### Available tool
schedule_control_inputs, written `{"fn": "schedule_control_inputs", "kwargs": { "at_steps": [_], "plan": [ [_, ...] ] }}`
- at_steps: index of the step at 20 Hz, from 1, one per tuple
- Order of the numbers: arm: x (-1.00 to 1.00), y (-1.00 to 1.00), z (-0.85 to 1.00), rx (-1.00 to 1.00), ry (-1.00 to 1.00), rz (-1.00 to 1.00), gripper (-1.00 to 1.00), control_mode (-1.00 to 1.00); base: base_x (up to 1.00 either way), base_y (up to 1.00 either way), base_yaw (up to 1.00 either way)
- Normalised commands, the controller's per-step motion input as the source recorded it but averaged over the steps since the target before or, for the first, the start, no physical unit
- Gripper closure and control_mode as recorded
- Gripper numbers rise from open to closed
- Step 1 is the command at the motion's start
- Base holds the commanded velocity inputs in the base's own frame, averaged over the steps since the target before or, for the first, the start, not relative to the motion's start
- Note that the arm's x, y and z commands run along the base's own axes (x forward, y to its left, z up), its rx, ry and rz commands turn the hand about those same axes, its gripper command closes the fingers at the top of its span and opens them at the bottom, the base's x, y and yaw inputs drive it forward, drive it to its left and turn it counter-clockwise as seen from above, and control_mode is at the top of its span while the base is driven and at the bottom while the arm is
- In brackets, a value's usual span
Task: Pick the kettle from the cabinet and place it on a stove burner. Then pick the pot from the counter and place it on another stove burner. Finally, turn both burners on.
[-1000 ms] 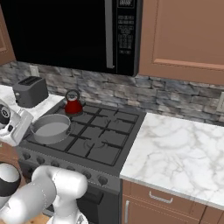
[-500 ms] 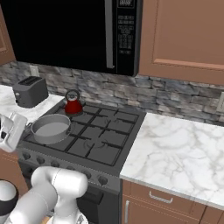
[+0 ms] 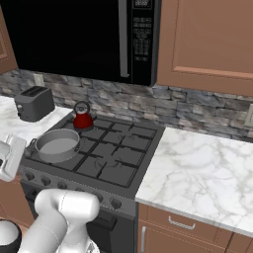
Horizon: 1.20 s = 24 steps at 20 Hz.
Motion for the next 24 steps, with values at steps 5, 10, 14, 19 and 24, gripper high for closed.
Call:
{"fn": "schedule_control_inputs", "kwargs": {
  "at_steps": [5, 10, 14, 19, 24],
  "plan": [
    [-0.01, 0.0, -0.28, -0.07, -0.03, 0.03, -1.0, -1.0, 0.0, 0.0, 0.0],
    [0.0, 0.0, -0.32, -0.1, -0.01, 0.01, -1.0, -1.0, 0.0, 0.0, 0.0],
    [-0.03, 0.0, -0.48, -0.07, -0.01, 0.0, -1.0, -1.0, 0.0, 0.0, 0.0],
    [0.0, 0.0, -0.39, -0.01, 0.0, 0.0, -1.0, -1.0, 0.0, 0.0, 0.0],
    [0.0, 0.01, -0.46, -0.1, 0.0, 0.0, -1.0, -1.0, 0.0, 0.0, 0.0]
  ]
}}
